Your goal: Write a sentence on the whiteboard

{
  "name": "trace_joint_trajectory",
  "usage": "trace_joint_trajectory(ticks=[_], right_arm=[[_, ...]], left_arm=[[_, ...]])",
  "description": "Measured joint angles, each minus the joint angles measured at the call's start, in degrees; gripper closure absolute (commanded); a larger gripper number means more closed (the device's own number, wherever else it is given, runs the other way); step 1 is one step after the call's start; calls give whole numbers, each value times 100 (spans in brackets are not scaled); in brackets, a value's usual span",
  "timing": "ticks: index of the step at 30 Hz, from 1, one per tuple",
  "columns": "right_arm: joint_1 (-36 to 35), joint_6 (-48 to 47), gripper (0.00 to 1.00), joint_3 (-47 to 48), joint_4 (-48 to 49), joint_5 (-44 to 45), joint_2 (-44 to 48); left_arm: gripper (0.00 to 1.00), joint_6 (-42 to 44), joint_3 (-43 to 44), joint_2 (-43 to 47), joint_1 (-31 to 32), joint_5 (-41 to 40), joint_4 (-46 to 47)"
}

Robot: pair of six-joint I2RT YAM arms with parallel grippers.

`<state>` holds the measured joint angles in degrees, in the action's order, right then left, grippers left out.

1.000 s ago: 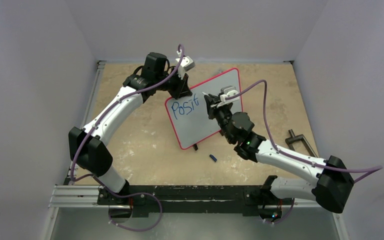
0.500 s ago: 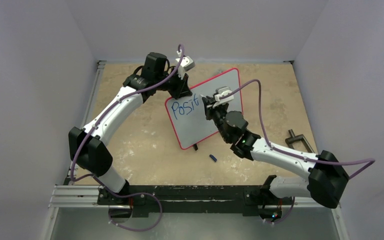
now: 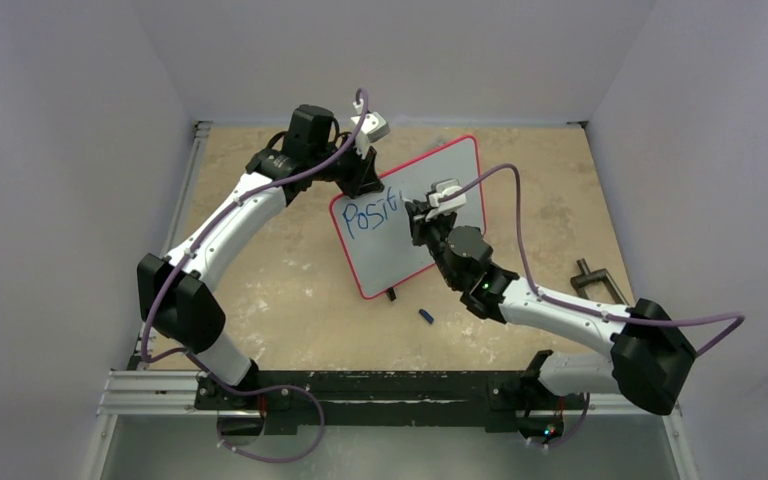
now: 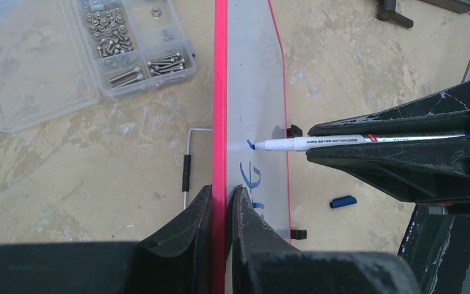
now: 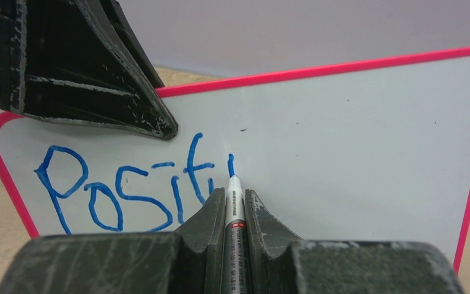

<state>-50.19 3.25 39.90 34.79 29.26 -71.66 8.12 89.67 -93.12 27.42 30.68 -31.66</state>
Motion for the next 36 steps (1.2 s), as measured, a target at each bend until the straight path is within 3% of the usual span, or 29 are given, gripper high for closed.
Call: trace_joint_trajectory(ticks=[19,28,36], right_arm=[[0,459,100,-461,-627,-33,623],[0,409,100,-72,-774,-48,850],[0,295,100,319,-688,-59,522]], left_arm=[[100,0,2,0,9,13,2],[100,0,2,0,11,13,2],[100,0,2,2,13,13,2]])
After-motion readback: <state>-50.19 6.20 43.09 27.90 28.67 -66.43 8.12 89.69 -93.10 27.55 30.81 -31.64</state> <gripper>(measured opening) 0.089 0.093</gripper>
